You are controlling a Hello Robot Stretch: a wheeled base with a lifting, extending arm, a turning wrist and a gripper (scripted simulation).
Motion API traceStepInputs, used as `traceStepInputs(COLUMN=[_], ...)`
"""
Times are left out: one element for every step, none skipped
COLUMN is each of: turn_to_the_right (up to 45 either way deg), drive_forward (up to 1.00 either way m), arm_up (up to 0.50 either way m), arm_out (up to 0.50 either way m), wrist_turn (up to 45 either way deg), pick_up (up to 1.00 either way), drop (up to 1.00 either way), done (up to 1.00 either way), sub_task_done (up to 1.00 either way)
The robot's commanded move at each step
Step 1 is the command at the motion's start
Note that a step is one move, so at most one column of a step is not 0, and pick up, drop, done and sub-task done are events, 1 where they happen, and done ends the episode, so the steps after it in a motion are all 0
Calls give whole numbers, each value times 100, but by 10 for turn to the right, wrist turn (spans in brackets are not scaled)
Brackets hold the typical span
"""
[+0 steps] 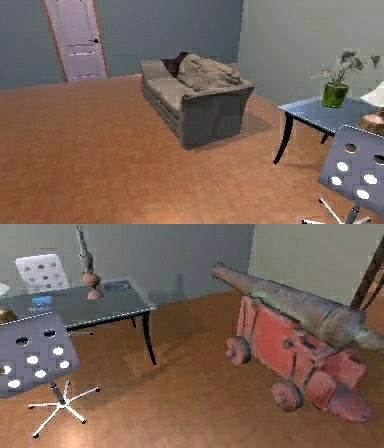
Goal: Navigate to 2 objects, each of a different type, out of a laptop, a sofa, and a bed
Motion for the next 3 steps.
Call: traceStepInputs(turn_to_the_right=[0,60,0], drive_forward=[100,0,20], arm_up=[0,0,0], arm_out=[0,0,0], wrist_turn=[0,0,0], pick_up=[0,0,0], drop=[0,0,0], done=[0,0,0], sub_task_done=[0,0,0])
